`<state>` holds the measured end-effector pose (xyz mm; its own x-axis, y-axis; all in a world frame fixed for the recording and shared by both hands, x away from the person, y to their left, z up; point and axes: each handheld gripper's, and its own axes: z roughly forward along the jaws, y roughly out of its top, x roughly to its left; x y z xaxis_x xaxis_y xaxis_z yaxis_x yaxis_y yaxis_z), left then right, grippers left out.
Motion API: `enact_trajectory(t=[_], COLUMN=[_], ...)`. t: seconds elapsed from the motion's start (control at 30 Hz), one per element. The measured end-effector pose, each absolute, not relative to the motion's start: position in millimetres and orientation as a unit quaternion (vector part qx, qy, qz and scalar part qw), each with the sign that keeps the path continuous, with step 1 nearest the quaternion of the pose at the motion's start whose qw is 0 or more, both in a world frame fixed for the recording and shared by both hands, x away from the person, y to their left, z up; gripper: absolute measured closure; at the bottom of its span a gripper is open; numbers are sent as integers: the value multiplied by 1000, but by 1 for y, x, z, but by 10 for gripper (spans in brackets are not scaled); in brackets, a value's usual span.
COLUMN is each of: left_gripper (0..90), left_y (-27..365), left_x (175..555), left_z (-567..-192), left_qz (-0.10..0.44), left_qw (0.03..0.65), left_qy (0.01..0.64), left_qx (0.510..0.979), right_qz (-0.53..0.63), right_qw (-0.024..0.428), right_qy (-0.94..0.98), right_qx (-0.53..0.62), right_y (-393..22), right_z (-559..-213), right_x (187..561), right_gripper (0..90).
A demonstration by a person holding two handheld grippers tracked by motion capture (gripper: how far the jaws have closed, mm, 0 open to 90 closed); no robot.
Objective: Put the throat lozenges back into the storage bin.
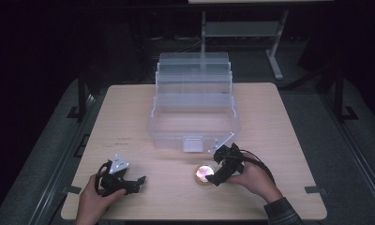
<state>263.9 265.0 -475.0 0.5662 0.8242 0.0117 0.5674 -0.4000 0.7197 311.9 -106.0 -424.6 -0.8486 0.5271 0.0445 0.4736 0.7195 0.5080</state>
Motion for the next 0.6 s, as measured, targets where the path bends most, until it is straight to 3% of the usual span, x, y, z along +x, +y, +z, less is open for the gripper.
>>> enact_trajectory(t=[0.6], left_gripper=[105], left_y=[265], left_x=[264], left_z=[-475], left_qz=[186], left_qw=[343], left_qy=[427], left_qx=[816], right_qz=[238], right_qw=[39], right_qy=[937], right_qx=[254], right_y=[-84], right_z=[-437], right_x=[311], right_gripper=[1])
